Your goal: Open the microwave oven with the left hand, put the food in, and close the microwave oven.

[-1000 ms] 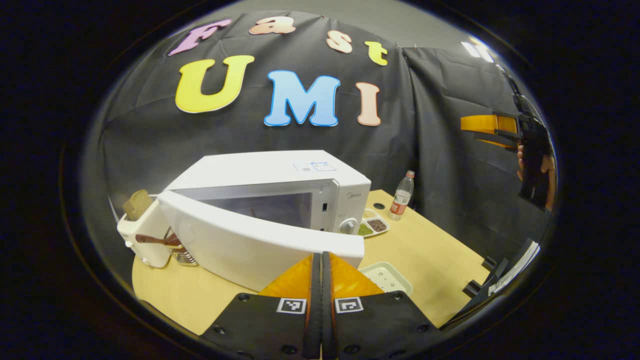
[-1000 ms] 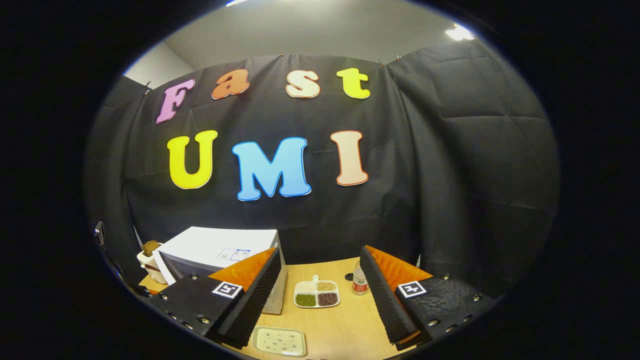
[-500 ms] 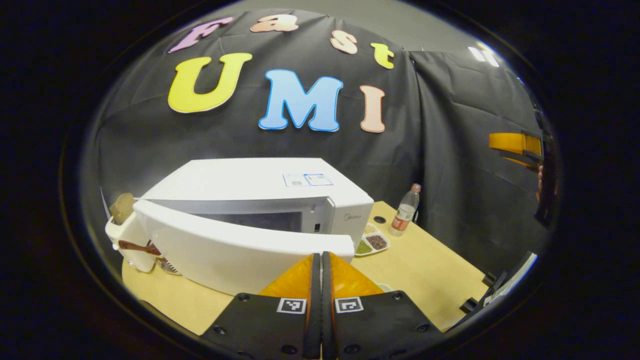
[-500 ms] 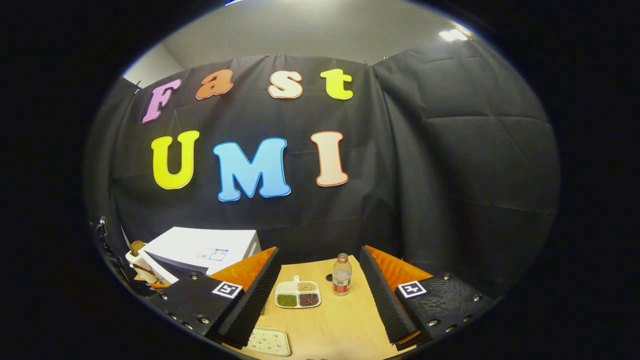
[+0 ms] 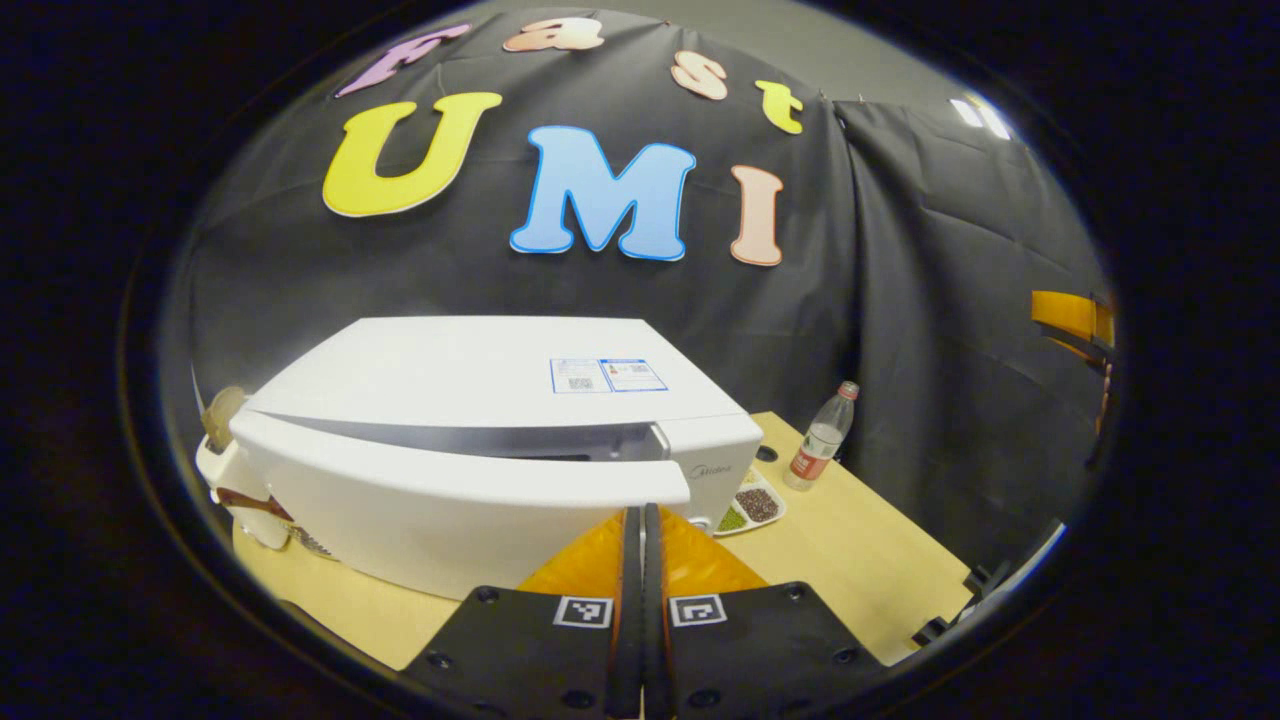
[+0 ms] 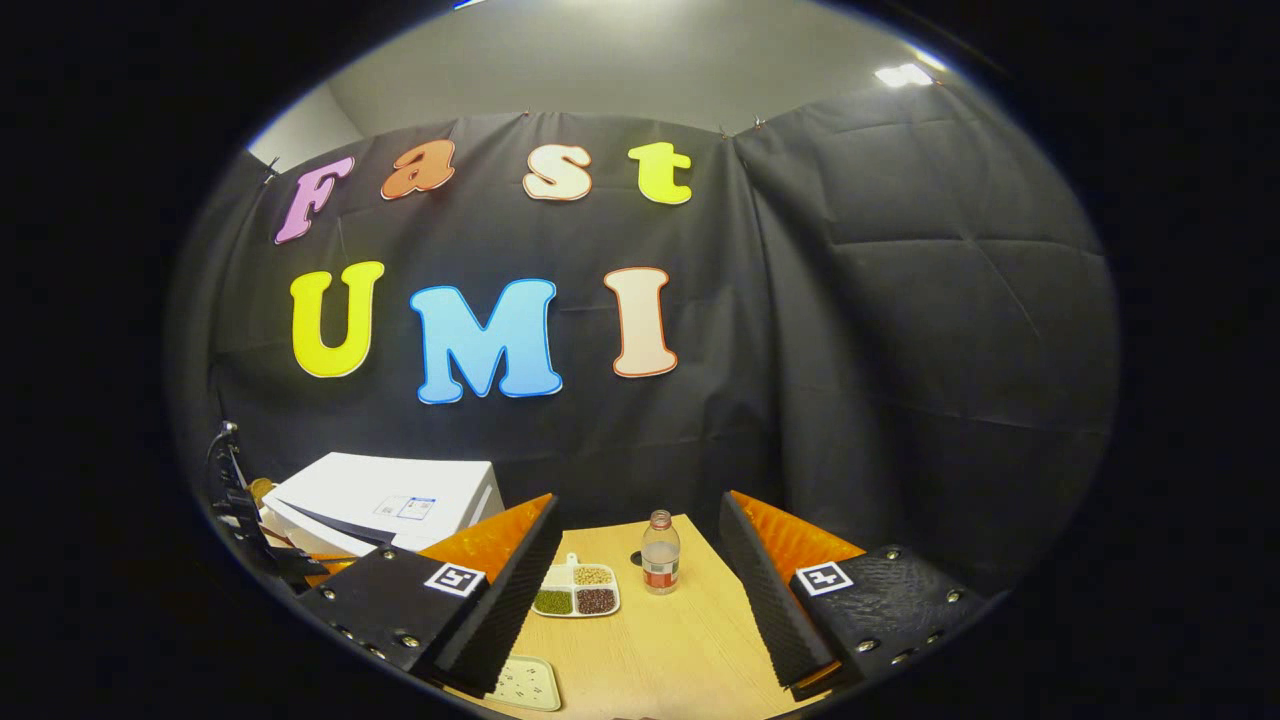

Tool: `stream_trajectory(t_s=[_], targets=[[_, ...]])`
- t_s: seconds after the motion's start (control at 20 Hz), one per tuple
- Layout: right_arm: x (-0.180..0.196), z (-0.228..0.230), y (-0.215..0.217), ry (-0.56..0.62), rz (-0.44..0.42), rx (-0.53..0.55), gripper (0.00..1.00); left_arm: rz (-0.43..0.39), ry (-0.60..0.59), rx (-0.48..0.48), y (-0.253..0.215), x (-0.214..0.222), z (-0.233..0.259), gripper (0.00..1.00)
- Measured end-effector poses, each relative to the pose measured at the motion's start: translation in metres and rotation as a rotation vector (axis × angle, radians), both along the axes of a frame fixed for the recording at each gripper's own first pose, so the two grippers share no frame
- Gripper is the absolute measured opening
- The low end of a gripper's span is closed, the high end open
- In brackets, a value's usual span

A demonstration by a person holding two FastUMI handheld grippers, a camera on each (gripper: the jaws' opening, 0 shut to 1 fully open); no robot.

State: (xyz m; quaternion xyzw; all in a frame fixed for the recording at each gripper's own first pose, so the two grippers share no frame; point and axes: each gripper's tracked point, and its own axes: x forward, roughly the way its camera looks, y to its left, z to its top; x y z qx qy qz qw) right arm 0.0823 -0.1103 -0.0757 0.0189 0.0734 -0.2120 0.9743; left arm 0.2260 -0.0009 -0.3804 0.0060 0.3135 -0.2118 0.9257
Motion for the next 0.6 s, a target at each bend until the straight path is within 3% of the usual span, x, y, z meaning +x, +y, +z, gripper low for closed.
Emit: stream_trajectory(t_s=[0.6], targets=[[0.011, -0.01, -0.012, 0.016, -0.007, 0.024, 0.97, 0.042, 0.045, 0.011, 0.001, 0.023, -0.011, 0.07]])
